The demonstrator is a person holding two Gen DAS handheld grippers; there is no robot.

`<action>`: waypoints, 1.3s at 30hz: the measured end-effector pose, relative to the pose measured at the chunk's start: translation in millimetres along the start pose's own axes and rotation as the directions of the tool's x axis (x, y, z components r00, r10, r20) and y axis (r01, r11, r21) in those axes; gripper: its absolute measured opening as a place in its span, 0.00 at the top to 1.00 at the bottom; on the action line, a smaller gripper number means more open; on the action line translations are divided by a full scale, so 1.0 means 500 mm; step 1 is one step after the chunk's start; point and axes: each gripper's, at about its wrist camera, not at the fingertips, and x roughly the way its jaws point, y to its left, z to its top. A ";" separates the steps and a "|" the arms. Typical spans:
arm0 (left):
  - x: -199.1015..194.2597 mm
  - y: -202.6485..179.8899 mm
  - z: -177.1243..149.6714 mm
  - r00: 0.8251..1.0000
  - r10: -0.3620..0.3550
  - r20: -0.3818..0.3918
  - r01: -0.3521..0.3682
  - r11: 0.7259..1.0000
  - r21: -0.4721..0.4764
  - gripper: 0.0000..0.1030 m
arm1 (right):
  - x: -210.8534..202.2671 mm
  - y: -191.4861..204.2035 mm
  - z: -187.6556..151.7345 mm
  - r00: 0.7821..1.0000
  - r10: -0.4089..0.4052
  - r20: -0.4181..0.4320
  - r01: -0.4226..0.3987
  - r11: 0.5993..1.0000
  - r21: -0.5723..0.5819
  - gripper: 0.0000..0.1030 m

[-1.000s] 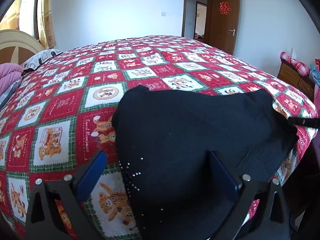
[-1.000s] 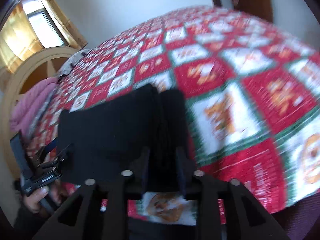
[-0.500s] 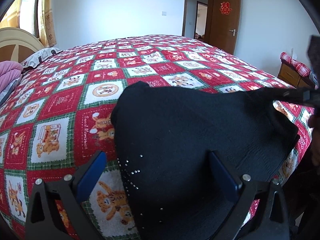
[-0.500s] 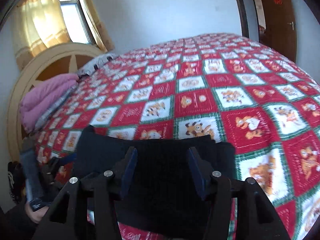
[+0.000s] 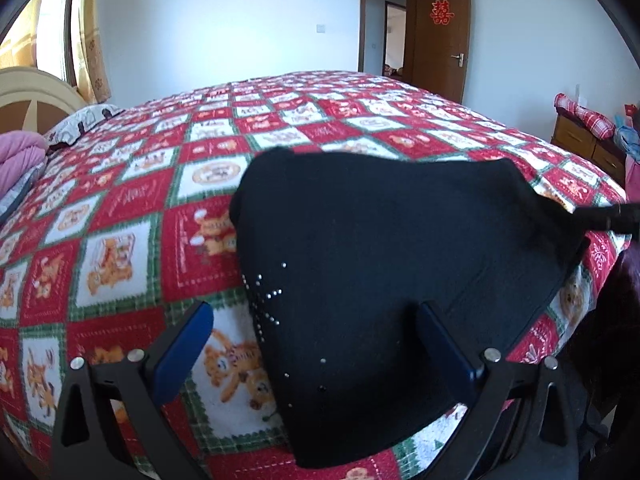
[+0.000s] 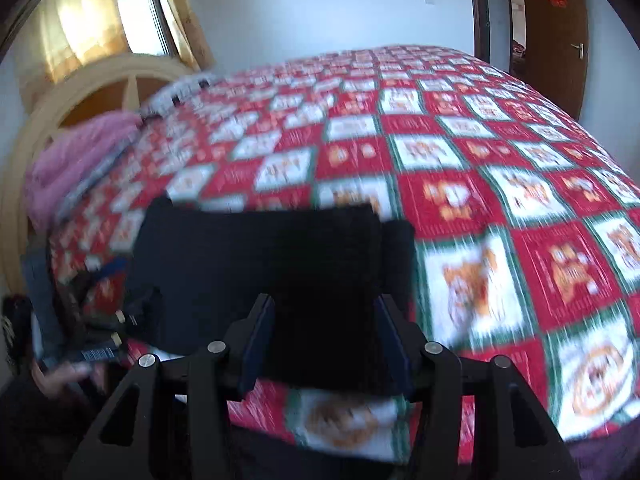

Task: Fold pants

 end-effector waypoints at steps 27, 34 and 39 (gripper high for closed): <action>0.001 0.017 0.009 1.000 -0.018 0.023 0.019 0.999 -0.050 0.00 | -0.010 -0.089 0.004 1.000 0.003 -0.003 -0.002 0.987 0.160 0.42; 0.028 0.022 0.017 0.999 -0.048 0.008 0.048 0.996 -0.069 0.00 | 0.054 -0.088 0.023 0.999 0.019 -0.026 -0.014 0.982 0.186 0.41; 0.035 0.027 0.013 0.997 -0.070 0.012 0.071 0.994 -0.089 0.00 | 0.078 -0.096 0.014 0.998 0.049 -0.028 -0.043 0.978 0.202 0.41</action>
